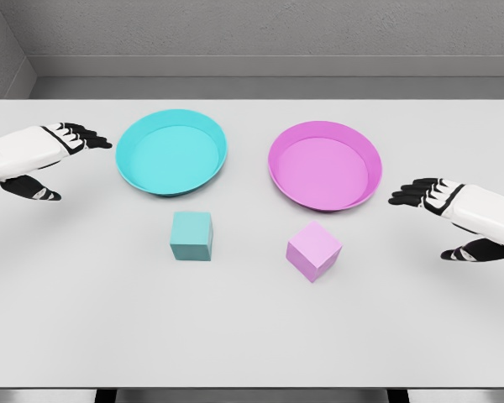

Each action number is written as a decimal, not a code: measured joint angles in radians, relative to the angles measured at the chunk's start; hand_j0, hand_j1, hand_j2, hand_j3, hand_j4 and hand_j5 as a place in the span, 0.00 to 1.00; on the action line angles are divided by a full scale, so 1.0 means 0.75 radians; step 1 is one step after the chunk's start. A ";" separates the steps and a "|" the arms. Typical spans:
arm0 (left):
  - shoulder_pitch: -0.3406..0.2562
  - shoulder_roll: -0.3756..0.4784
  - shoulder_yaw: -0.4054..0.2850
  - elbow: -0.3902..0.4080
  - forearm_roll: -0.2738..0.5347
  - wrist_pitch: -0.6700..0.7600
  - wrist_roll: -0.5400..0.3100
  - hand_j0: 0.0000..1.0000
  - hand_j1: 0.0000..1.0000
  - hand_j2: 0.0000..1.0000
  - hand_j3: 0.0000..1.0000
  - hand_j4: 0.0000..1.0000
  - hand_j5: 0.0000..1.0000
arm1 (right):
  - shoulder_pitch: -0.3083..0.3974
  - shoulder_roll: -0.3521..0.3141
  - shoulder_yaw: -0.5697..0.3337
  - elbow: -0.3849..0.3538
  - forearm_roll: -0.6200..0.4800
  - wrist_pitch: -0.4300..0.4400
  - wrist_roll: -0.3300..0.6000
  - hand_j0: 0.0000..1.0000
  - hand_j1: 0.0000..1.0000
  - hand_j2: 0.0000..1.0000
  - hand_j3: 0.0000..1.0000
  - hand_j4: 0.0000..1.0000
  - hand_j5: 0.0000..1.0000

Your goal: Place the blocks in the corresponding plates according to their colors

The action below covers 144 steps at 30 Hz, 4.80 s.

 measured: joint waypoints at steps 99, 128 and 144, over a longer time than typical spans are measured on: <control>-0.276 -0.273 -0.529 -0.303 -0.510 0.009 -0.053 0.40 0.40 0.40 0.40 0.40 0.40 | -1.098 0.374 0.901 0.000 0.005 0.511 0.495 0.54 0.54 0.54 0.54 0.54 0.54; -0.436 -0.286 -0.372 0.051 -0.178 0.000 -0.062 0.41 0.41 0.41 0.41 0.41 0.41 | -1.233 0.598 0.849 0.224 0.014 1.074 0.492 0.54 0.54 0.54 0.54 0.54 0.54; -0.554 -0.542 -0.406 0.462 -0.295 0.000 -0.071 0.44 0.44 0.44 0.44 0.44 0.44 | -1.252 0.673 0.857 0.404 0.014 1.135 0.491 0.56 0.56 0.56 0.56 0.56 0.56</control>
